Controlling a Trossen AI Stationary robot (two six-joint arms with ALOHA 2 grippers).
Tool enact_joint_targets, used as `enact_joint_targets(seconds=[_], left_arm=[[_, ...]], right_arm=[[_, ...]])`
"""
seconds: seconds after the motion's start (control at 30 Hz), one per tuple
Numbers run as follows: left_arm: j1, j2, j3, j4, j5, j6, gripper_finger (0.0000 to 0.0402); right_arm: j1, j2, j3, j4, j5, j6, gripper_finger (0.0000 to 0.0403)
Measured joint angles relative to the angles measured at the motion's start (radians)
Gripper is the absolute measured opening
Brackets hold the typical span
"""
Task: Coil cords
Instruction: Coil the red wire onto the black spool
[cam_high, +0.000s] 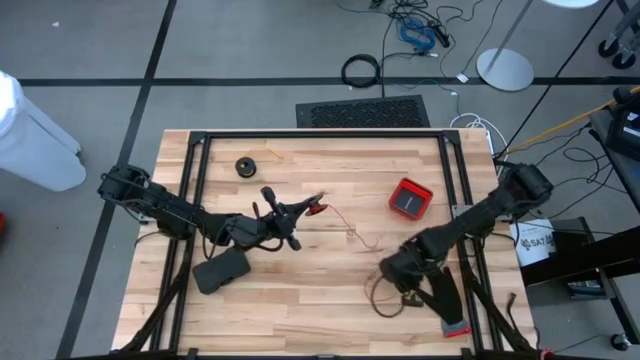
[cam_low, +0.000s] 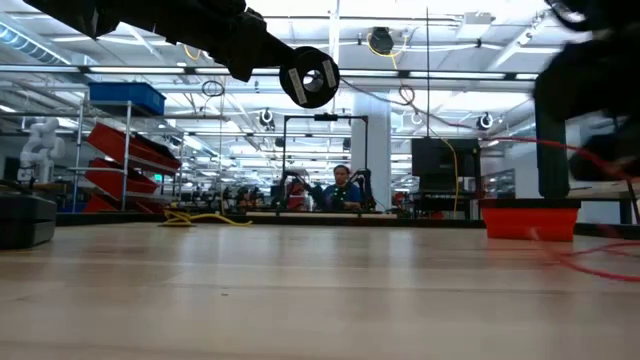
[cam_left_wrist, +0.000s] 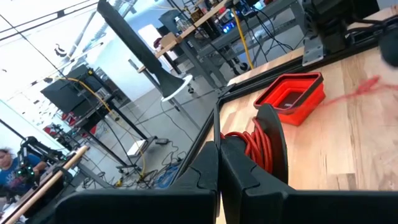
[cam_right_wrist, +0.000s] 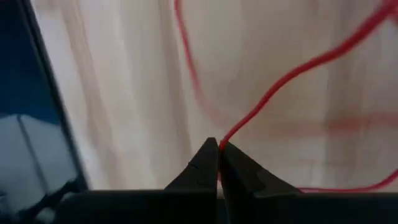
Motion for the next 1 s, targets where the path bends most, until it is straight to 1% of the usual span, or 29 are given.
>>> enact_joint_targets(seconds=[0.17, 0.33, 0.43, 0.5, 0.53, 0.6, 0.73, 0.83, 1.0], left_arm=[[0.0, 0.0, 0.0, 0.0, 0.001, 0.0, 0.0], [0.0, 0.0, 0.0, 0.0, 0.001, 0.0, 0.0], [0.0, -0.001, 0.0, 0.0, 0.001, 0.0, 0.0], [0.0, -0.001, 0.0, 0.0, 0.001, 0.0, 0.0], [0.0, -0.001, 0.0, 0.0, 0.001, 0.0, 0.0], [0.0, -0.001, 0.0, 0.0, 0.001, 0.0, 0.0], [0.0, -0.001, 0.0, 0.0, 0.001, 0.0, 0.0], [0.0, -0.001, 0.0, 0.0, 0.001, 0.0, 0.0], [0.0, -0.001, 0.01, -0.001, 0.001, 0.0, 0.0]], right_arm=[[0.098, -0.079, 0.0, -0.235, -0.055, 0.206, 0.0], [0.19, -0.161, 0.0, -0.414, -0.151, 0.433, 0.0], [0.237, -0.205, 0.0, -0.47, -0.207, 0.558, 0.0], [0.263, -0.231, -0.001, -0.452, -0.223, 0.625, 0.0001], [0.273, -0.243, -0.001, -0.416, -0.22, 0.642, 0.0003], [0.286, -0.265, -0.002, -0.313, -0.177, 0.664, 0.001], [0.292, -0.298, -0.002, -0.111, -0.007, 0.654, 0.0028], [0.292, -0.309, -0.002, -0.004, 0.087, 0.612, 0.0043], [0.292, -0.309, -0.002, 0.144, 0.217, 0.476, 0.0077]])
